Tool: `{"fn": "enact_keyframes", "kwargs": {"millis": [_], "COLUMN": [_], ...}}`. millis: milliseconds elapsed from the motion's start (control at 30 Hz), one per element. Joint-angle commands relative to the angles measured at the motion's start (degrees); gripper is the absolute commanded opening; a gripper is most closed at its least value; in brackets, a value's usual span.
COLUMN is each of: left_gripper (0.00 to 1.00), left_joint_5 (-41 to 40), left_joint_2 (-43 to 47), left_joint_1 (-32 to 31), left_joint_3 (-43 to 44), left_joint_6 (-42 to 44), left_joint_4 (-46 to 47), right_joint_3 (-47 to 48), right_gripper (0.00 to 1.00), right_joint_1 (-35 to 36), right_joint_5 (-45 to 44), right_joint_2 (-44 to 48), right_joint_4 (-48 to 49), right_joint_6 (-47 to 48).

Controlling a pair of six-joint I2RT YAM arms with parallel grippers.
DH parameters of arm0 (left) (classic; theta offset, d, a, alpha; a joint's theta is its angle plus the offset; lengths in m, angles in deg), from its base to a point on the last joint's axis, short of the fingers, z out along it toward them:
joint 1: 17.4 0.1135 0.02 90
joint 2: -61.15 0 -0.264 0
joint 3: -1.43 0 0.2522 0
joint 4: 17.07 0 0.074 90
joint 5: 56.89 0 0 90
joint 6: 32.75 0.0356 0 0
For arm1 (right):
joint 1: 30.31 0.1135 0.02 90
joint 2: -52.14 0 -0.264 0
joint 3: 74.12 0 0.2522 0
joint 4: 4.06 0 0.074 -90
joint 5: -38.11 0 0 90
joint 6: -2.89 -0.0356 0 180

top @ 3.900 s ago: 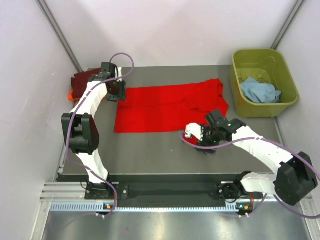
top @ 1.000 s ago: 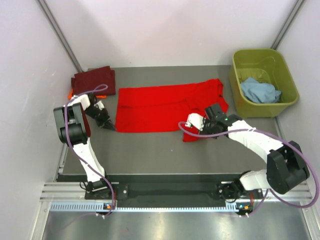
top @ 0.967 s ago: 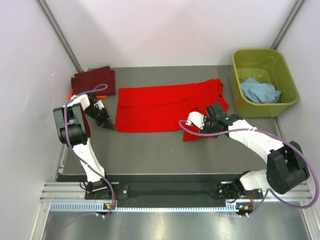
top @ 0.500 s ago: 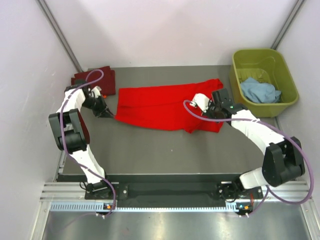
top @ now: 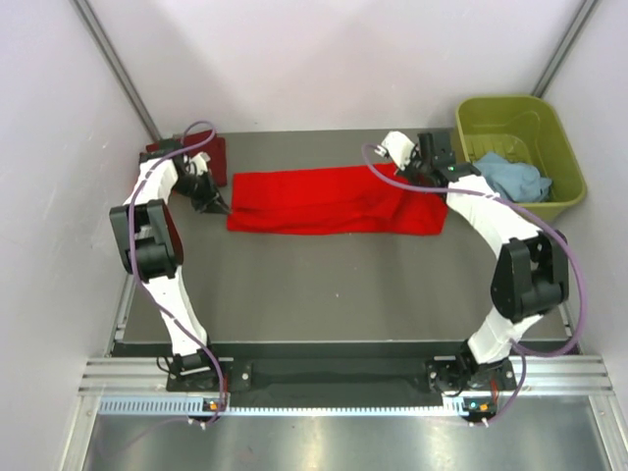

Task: Fold and stack the t-shirts
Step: Fold the tshirt

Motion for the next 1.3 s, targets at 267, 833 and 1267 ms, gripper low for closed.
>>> {"fn": "enact_keyframes", "kwargs": {"millis": [267,833,1267], "left_gripper": [0.0,0.0,0.0], "left_joint_5": [-2.3,-6.6,-9.8], "left_joint_2": [-5.8,-11.6,-12.2], "left_joint_1": [-1.4,-2.2,-2.7], "left_joint_3": [12.2,16.6,18.7], "left_joint_6": [1.0,-0.1,-0.8], "left_joint_4": [2.8,5.3,6.7], "right_joint_3": [13.3,23.6,25.6], "right_gripper": [0.0,0.0,0.0], "right_joint_1": [-1.6,-1.9,-1.9], "right_joint_5": [-2.1,-4.5,-5.8], "right_joint_2": [-10.5,-23.5,-26.7], "right_joint_4": [5.0,6.4,8.8], "right_joint_6": [-1.8,-2.9,-3.1]}}
